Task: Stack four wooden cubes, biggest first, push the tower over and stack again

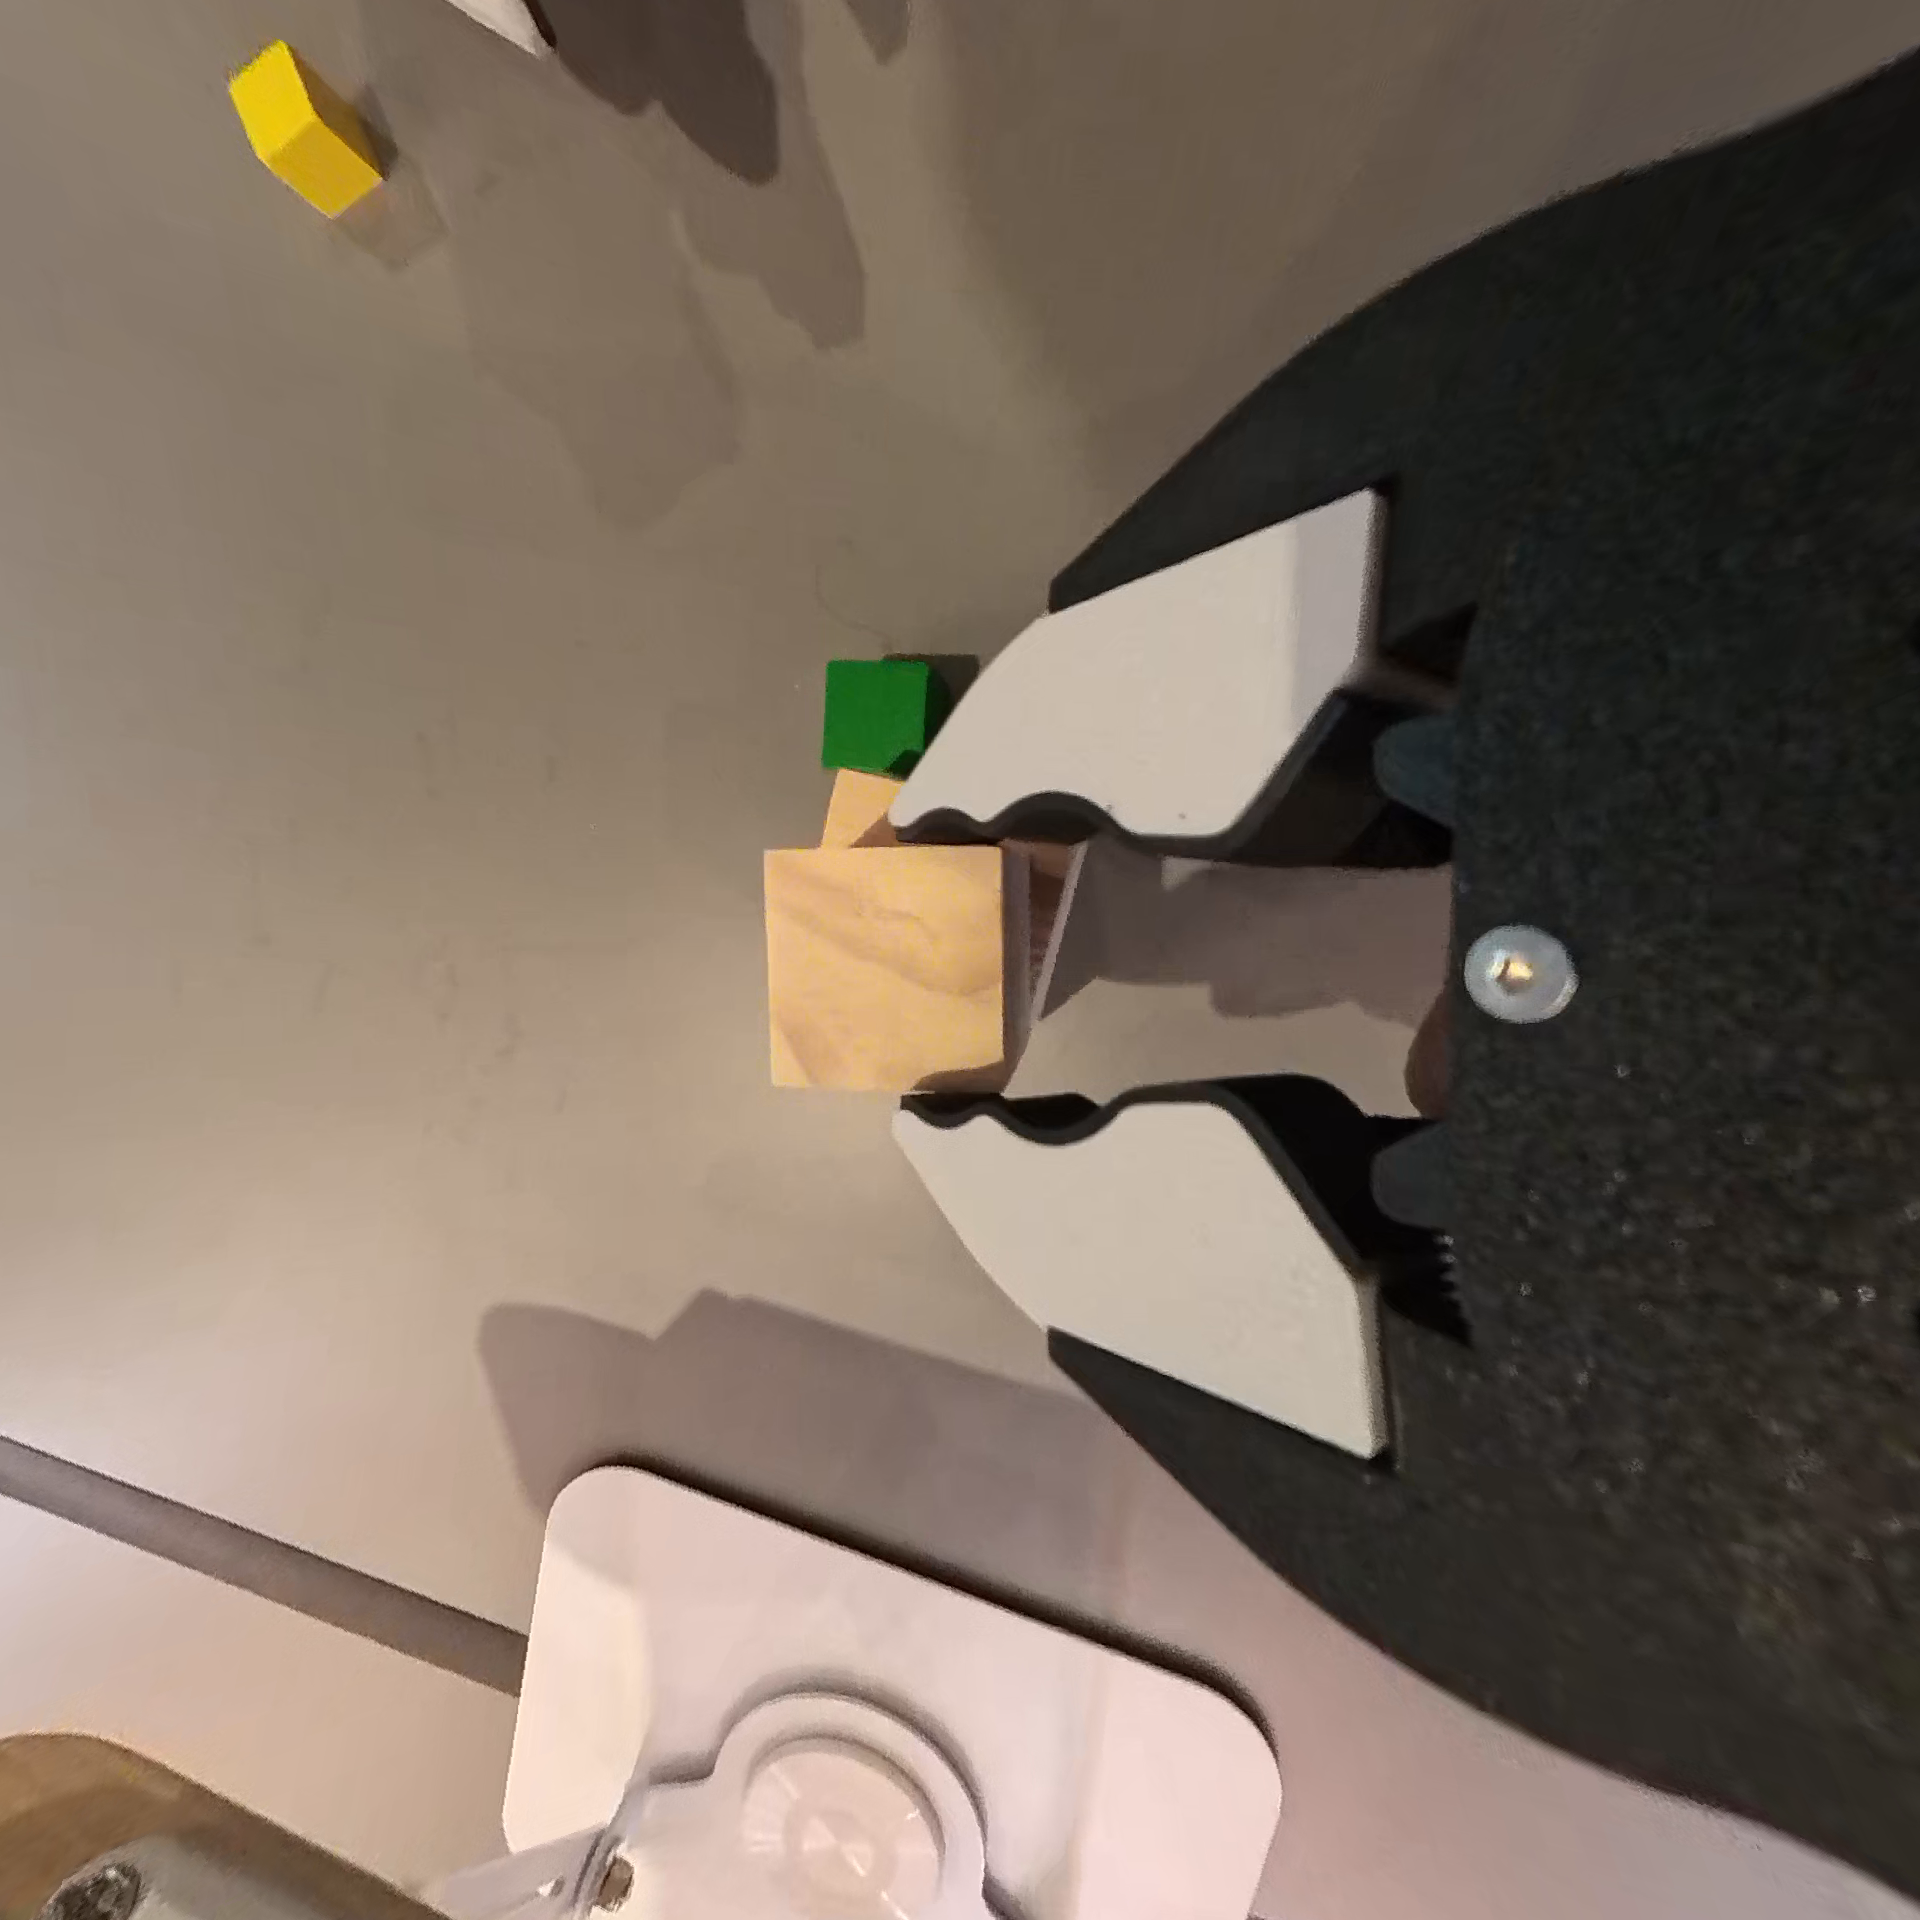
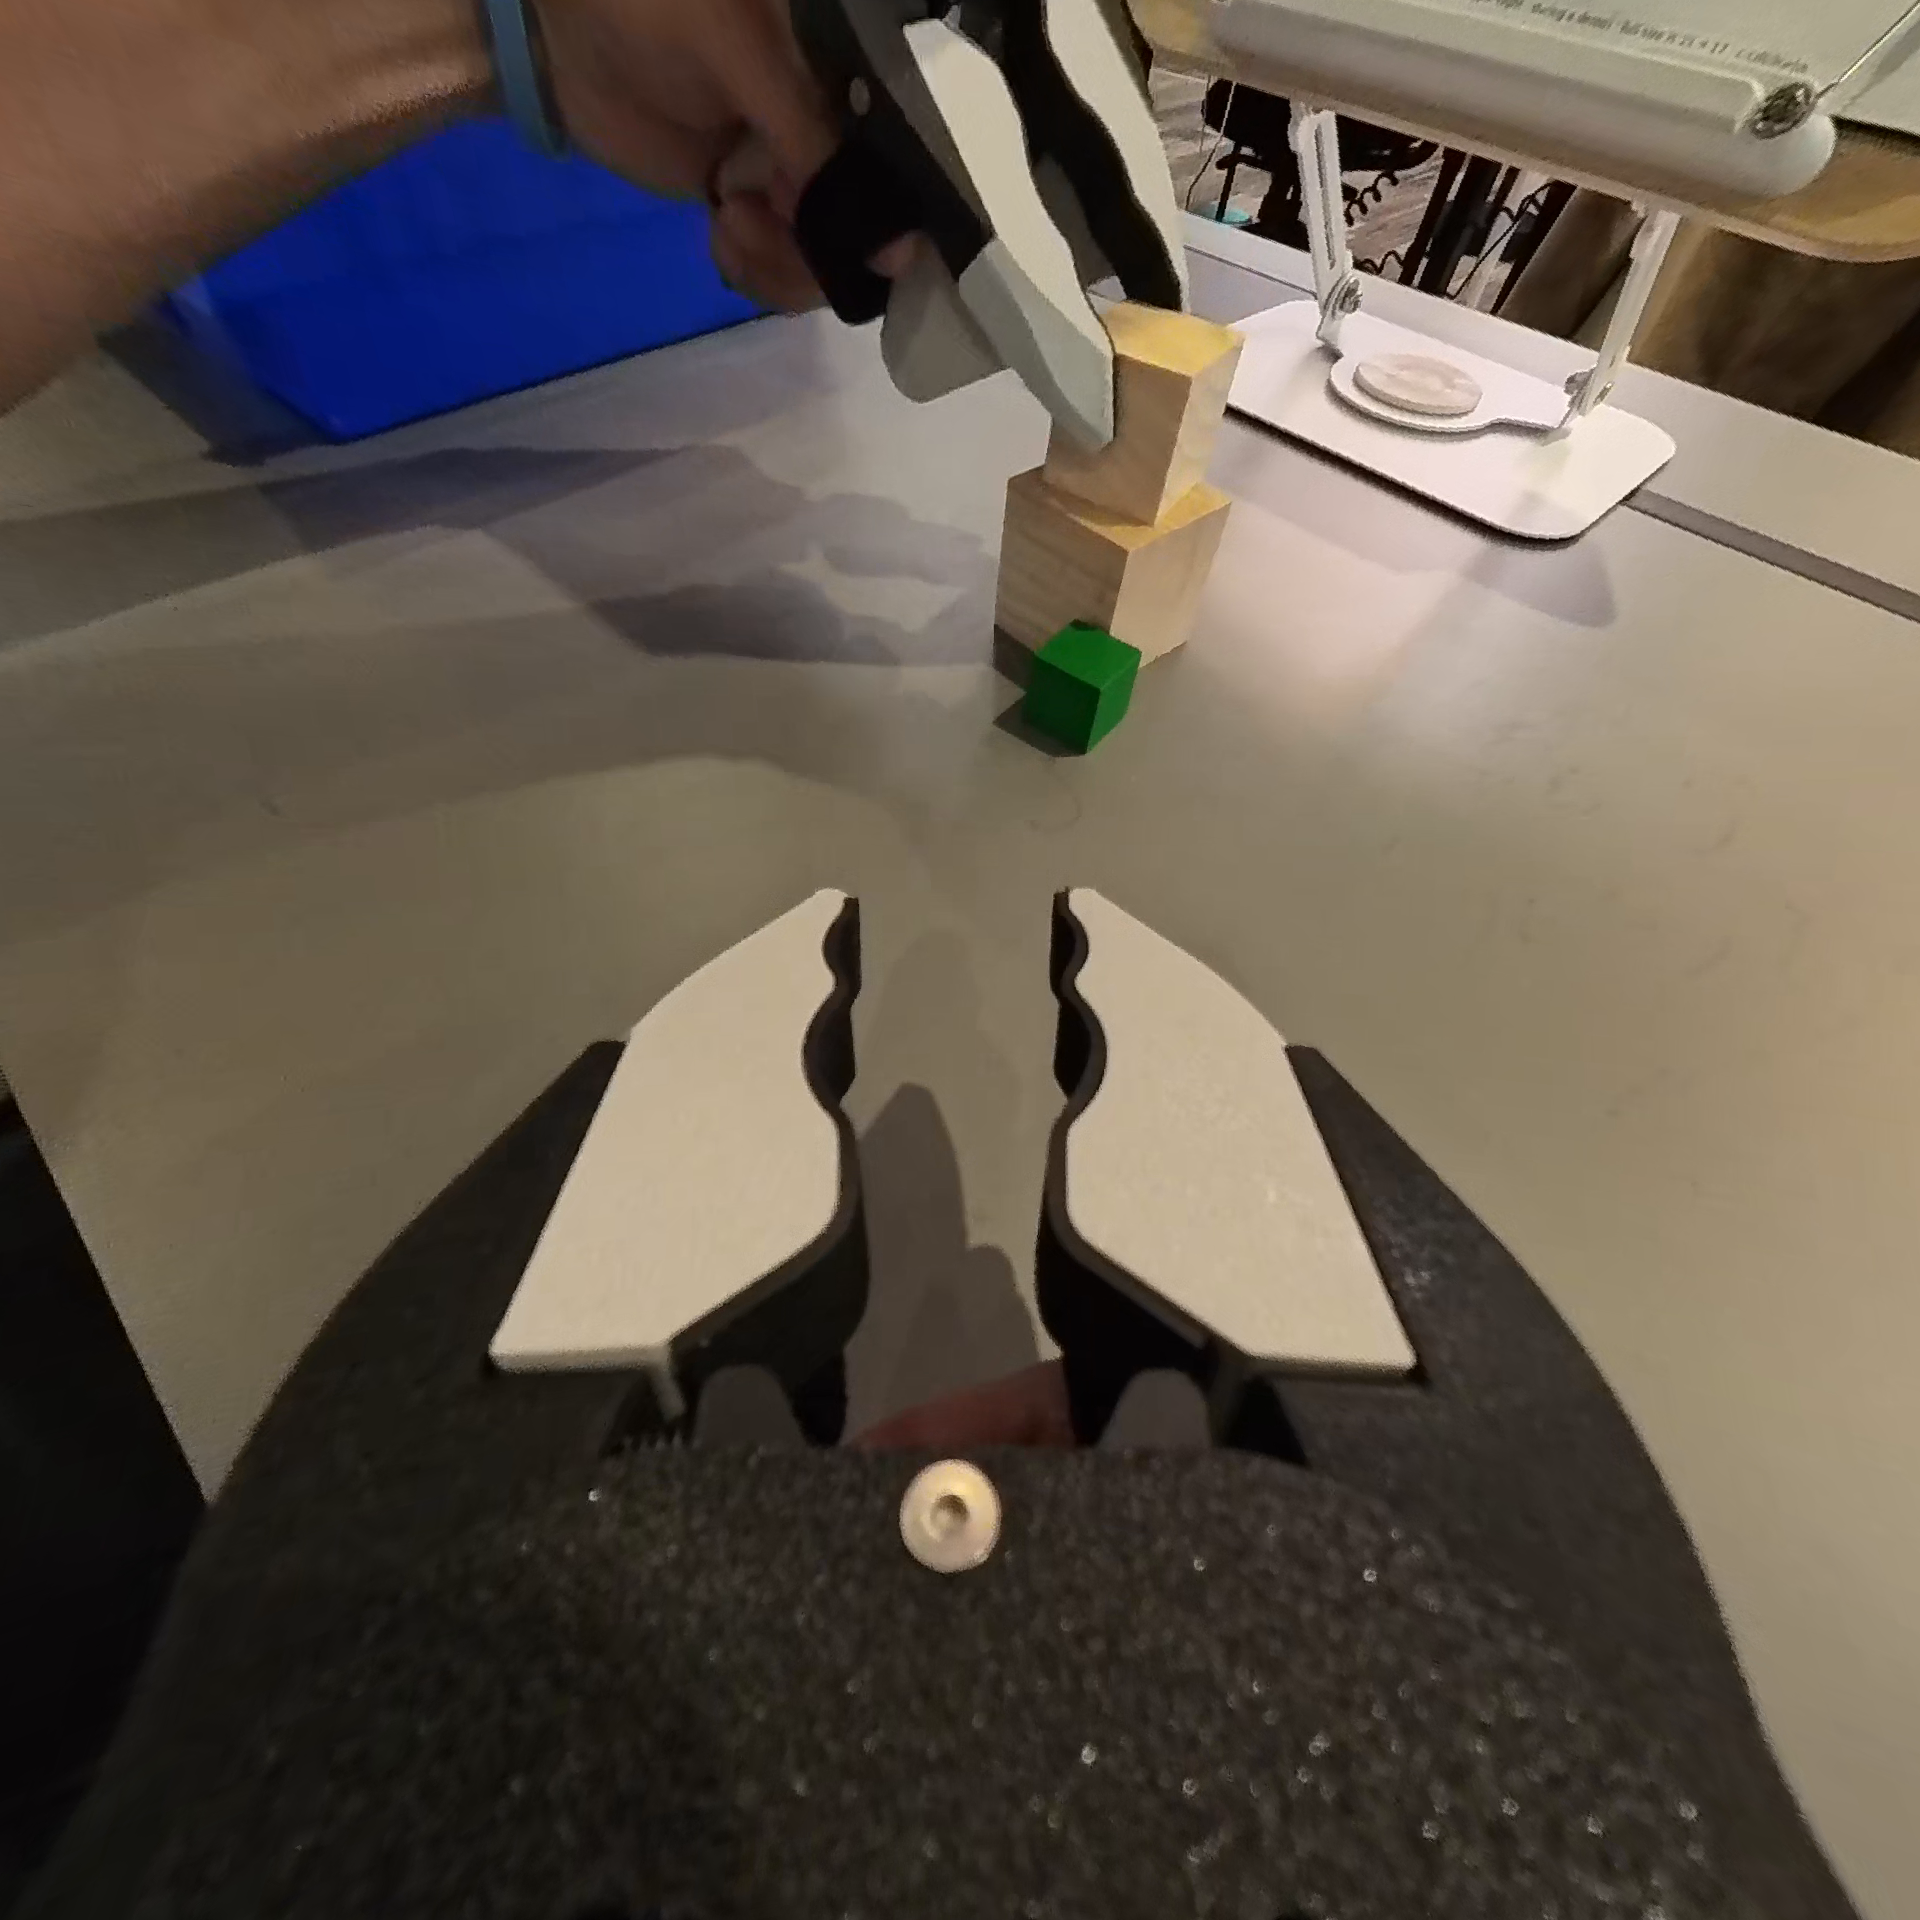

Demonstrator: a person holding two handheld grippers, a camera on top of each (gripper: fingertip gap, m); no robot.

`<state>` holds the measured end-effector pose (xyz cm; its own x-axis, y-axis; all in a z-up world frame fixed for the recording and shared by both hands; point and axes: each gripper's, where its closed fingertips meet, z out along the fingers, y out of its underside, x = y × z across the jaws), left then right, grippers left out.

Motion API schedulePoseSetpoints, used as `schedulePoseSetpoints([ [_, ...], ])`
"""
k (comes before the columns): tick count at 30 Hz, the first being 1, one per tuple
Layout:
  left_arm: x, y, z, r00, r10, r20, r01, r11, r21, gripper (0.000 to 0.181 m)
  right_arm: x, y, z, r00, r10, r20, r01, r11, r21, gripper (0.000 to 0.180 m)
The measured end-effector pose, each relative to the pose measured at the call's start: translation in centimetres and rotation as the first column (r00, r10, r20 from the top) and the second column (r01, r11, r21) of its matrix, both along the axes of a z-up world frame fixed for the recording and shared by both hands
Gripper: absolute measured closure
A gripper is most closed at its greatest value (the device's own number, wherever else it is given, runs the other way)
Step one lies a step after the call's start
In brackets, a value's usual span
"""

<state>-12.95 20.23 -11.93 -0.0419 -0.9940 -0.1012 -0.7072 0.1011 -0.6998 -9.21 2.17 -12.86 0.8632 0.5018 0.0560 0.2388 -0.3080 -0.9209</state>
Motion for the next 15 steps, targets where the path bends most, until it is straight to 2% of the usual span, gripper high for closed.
schedulePoseSetpoints([
  [2,0.0,-0.6,0.0,1.000,0.005,0.013,-0.005,0.999,-0.035,0.127,0.1,0.0,0.0,1.000,-0.005,-0.001,0.005,1.000,-0.002,0.145],
  [5,-0.6,-1.4,0.8,0.997,0.060,0.040,-0.058,0.997,-0.054,0.100,0.2,0.3,-0.1,1.000,-0.020,-0.001,0.020,1.000,-0.024,0.143],
  [7,-1.5,-2.3,2.2,0.984,0.141,0.111,-0.136,0.990,-0.048,0.095,0.3,0.9,0.1,0.999,-0.032,0.021,0.033,0.998,-0.053,0.138],
  [9,-3.4,-3.2,3.0,0.939,0.294,0.181,-0.295,0.955,-0.020,0.097,0.0,2.0,0.6,0.999,-0.028,0.046,0.033,0.993,-0.110,0.134],
  [11,-5.9,-4.3,2.3,0.839,0.495,0.224,-0.507,0.862,-0.005,0.103,-0.3,3.8,0.7,0.992,-0.026,0.124,0.046,0.986,-0.162,0.126],
  [12,-7.4,-5.0,1.7,0.775,0.582,0.247,-0.604,0.797,0.017,0.096,-0.5,4.9,0.6,0.985,-0.023,0.169,0.054,0.982,-0.182,0.124],
  [14,-10.4,-6.7,0.7,0.623,0.720,0.306,-0.763,0.645,0.035,0.107,-1.2,7.4,-0.3,0.972,0.003,0.236,0.057,0.967,-0.248,0.121],
  [15,-11.2,-7.9,0.5,0.574,0.747,0.336,-0.797,0.604,0.020,0.106,-1.9,8.3,-1.1,0.965,0.045,0.257,0.033,0.956,-0.290,0.120],
])
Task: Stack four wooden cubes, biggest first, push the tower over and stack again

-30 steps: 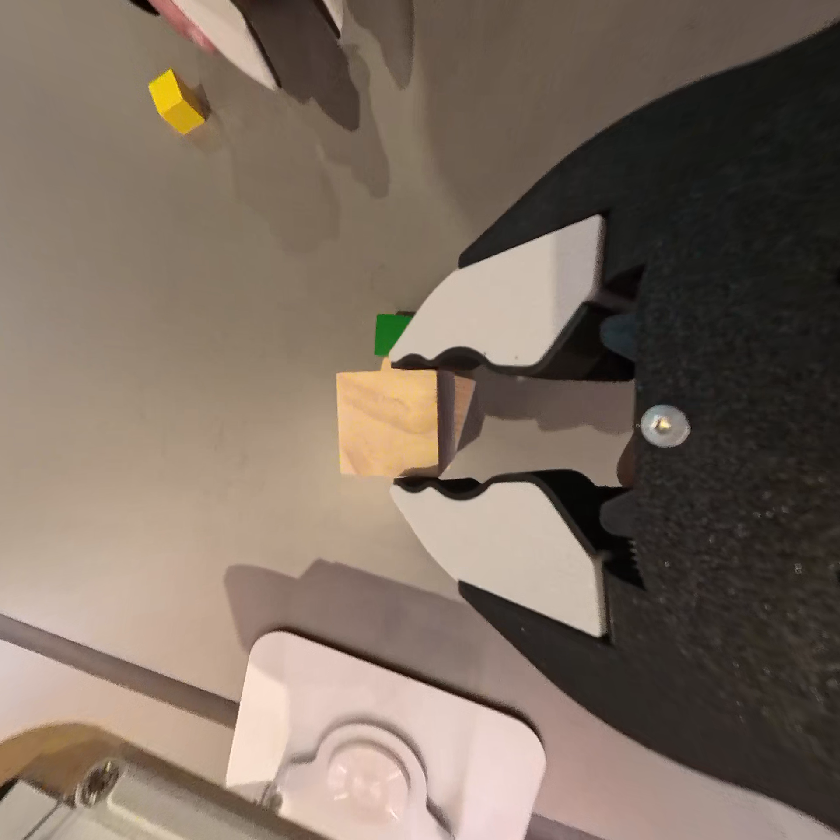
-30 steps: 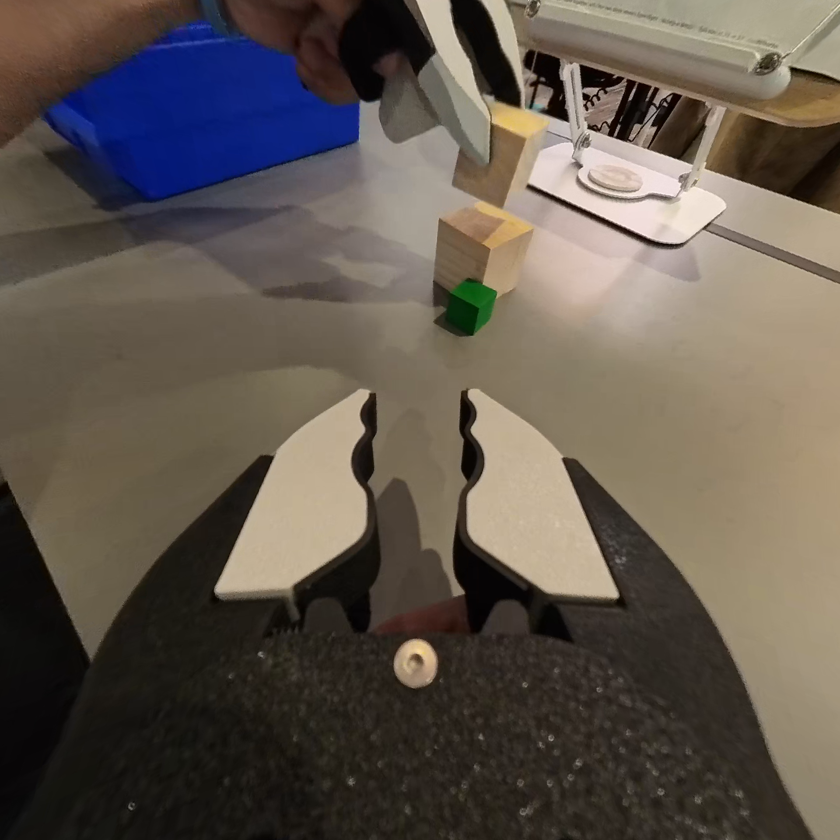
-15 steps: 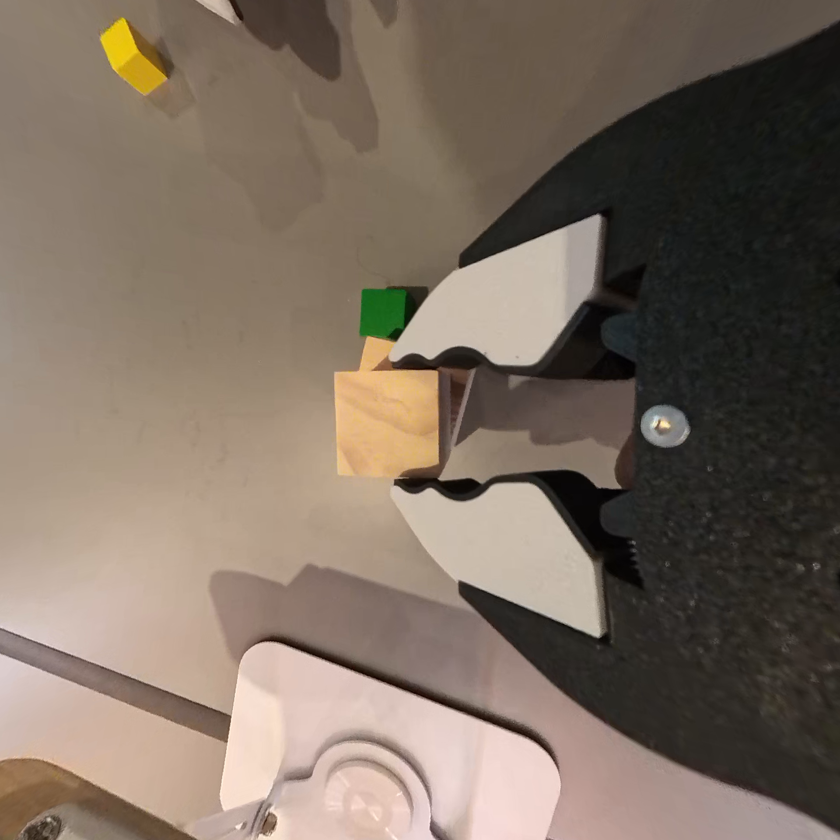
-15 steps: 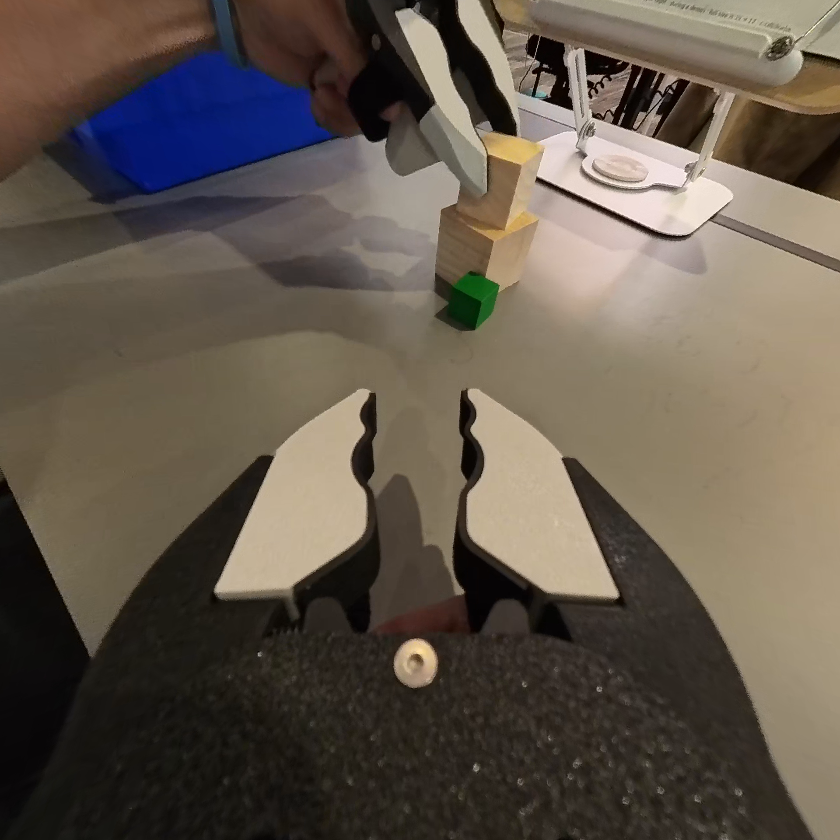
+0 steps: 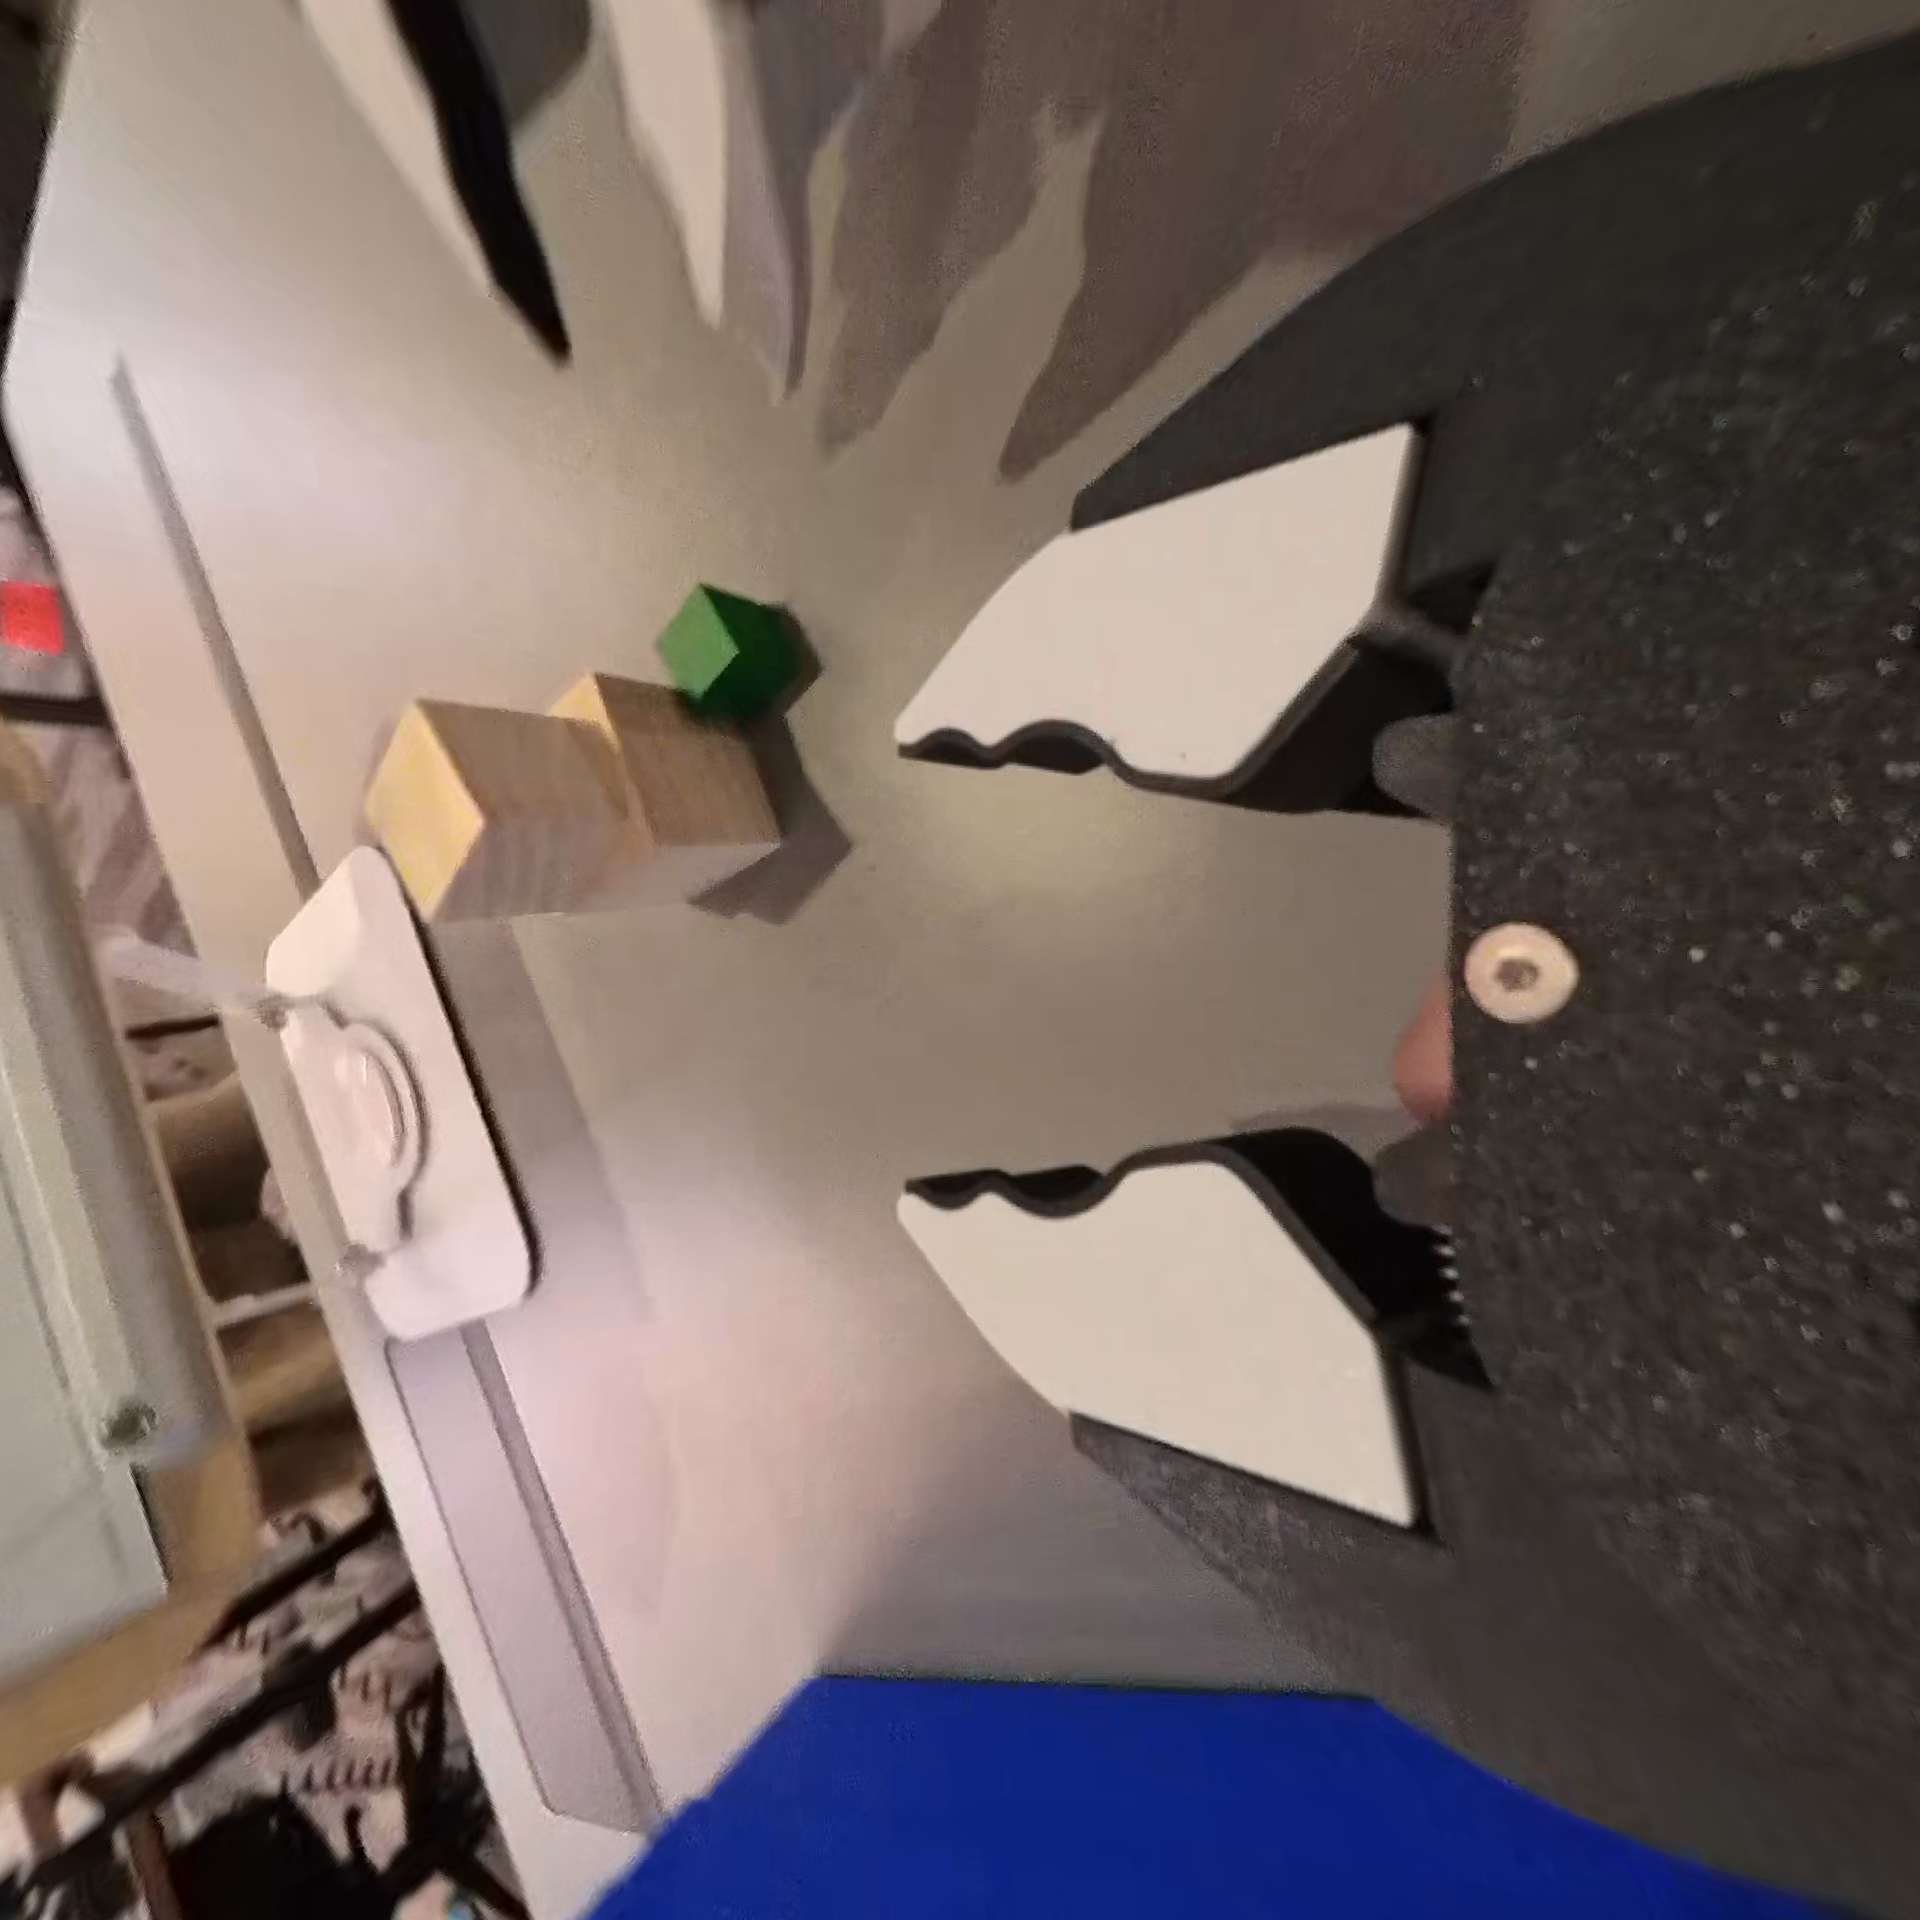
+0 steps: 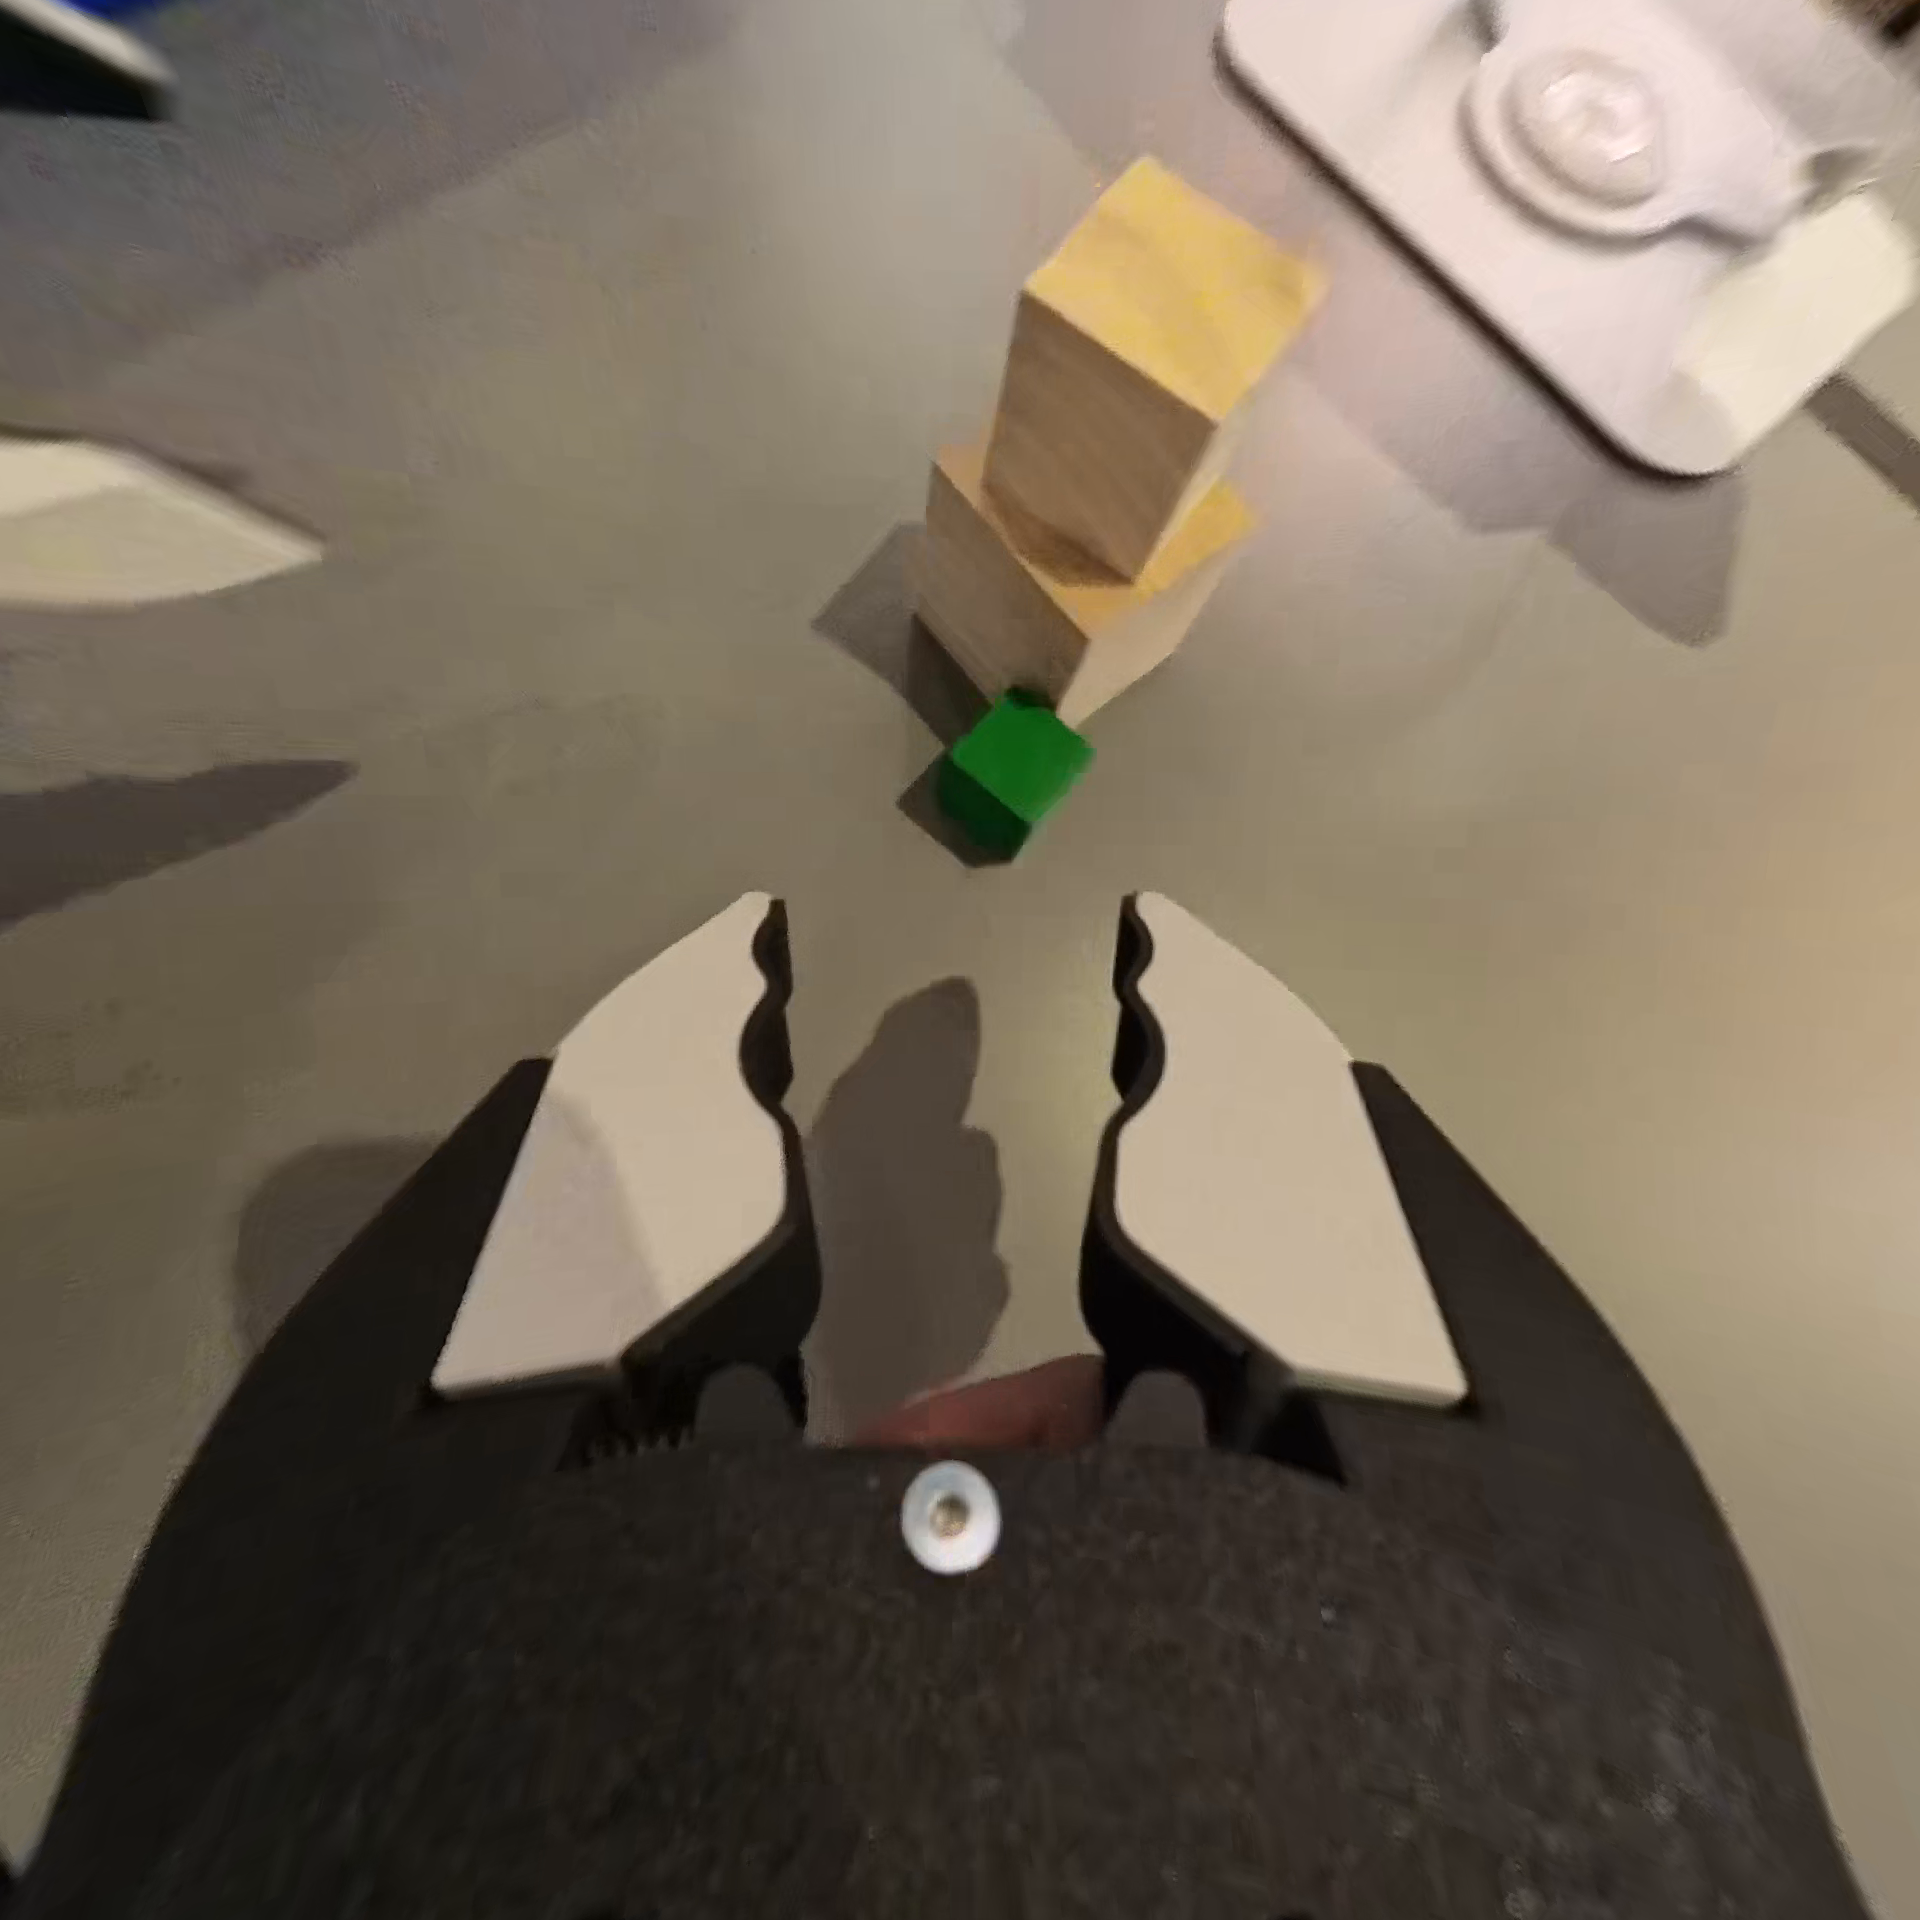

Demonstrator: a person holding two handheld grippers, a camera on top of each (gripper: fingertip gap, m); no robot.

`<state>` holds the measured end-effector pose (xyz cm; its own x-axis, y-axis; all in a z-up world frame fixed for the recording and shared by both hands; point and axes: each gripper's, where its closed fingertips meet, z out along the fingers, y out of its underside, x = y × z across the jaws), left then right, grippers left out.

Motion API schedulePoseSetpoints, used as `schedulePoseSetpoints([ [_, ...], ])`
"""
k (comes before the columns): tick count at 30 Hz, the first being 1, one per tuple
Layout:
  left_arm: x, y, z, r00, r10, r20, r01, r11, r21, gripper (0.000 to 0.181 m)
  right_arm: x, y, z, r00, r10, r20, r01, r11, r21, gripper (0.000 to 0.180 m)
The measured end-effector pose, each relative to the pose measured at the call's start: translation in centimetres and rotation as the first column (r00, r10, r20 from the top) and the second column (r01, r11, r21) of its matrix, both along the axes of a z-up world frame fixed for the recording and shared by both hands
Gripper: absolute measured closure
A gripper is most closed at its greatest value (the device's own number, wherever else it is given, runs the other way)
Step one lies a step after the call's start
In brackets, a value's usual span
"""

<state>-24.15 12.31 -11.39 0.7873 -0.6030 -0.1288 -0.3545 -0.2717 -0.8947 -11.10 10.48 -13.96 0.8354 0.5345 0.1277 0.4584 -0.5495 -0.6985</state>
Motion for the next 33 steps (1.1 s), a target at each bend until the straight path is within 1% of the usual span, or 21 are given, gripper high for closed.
schedulePoseSetpoints([
  [2,-1.0,-2.3,0.0,0.998,0.029,0.054,-0.030,0.999,0.023,0.107,-0.9,1.7,-1.6,0.992,0.091,0.087,-0.087,0.995,-0.048,0.120],
  [4,-1.7,-3.7,0.0,0.996,0.040,0.080,-0.044,0.998,0.045,0.107,-0.9,3.0,-2.9,0.971,0.166,0.172,-0.156,0.985,-0.070,0.121],
  [5,-1.8,-4.3,-0.2,0.996,0.034,0.082,-0.037,0.998,0.042,0.107,-0.9,3.5,-3.4,0.964,0.187,0.188,-0.174,0.981,-0.086,0.121],
  [8,-2.3,-5.2,-0.9,0.998,0.016,0.059,-0.020,0.998,0.063,0.108,-0.3,4.9,-4.1,0.961,0.183,0.208,-0.166,0.981,-0.097,0.121],
  [10,-2.3,-5.6,-0.7,0.998,-0.009,0.068,0.004,0.997,0.072,0.107,-0.3,5.2,-4.2,0.965,0.179,0.192,-0.163,0.982,-0.098,0.121],
  [12,-2.1,-6.0,-0.4,0.996,-0.032,0.080,0.025,0.996,0.089,0.108,-0.5,5.2,-4.4,0.973,0.182,0.143,-0.165,0.979,-0.122,0.125],
  [14,-1.8,-6.3,-0.5,0.997,-0.049,0.059,0.043,0.994,0.100,0.108,-0.9,4.9,-4.6,0.976,0.198,0.096,-0.184,0.973,-0.138,0.141],
  [15,-1.7,-6.3,-0.5,0.998,-0.051,0.047,0.045,0.993,0.109,0.108,-1.1,4.9,-4.5,0.976,0.201,0.080,-0.189,0.973,-0.135,0.141],
  [17,-1.5,-6.5,-0.6,0.998,-0.058,0.021,0.055,0.991,0.121,0.109,-0.8,4.9,-4.4,0.972,0.211,0.099,-0.199,0.973,-0.117,0.141],
  [19,-1.4,-6.5,-0.7,0.999,-0.054,0.007,0.053,0.990,0.128,0.109,-0.7,4.4,-3.7,0.968,0.224,0.111,-0.215,0.973,-0.084,0.141],
  [21,-1.5,-6.4,-0.7,0.999,-0.048,0.008,0.047,0.991,0.123,0.109,-0.6,3.4,-2.1,0.963,0.239,0.124,-0.234,0.971,-0.048,0.141],
  [24,-1.6,-6.2,-0.9,0.998,-0.047,0.029,0.044,0.995,0.087,0.110,-0.5,2.9,2.5,0.953,0.266,0.144,-0.274,0.961,0.038,0.141],
  [26,-1.6,-6.0,-1.1,0.998,-0.045,0.049,0.042,0.997,0.061,0.109,-0.5,3.9,6.0,0.955,0.268,0.128,-0.279,0.957,0.080,0.141],
  [28,-1.6,-5.8,-1.1,0.997,-0.046,0.069,0.043,0.998,0.045,0.109,-0.8,5.6,8.1,0.946,0.293,0.136,-0.306,0.948,0.088,0.141],
  [30,-1.5,-5.6,-1.0,0.995,-0.049,0.085,0.046,0.998,0.038,0.109,-1.3,7.4,8.3,0.937,0.323,0.133,-0.330,0.943,0.037,0.141],
  [33,-1.4,-5.5,-1.1,0.995,-0.053,0.086,0.051,0.998,0.025,0.108,-1.8,9.5,7.2,0.921,0.369,0.127,-0.368,0.929,-0.037,0.141],
])
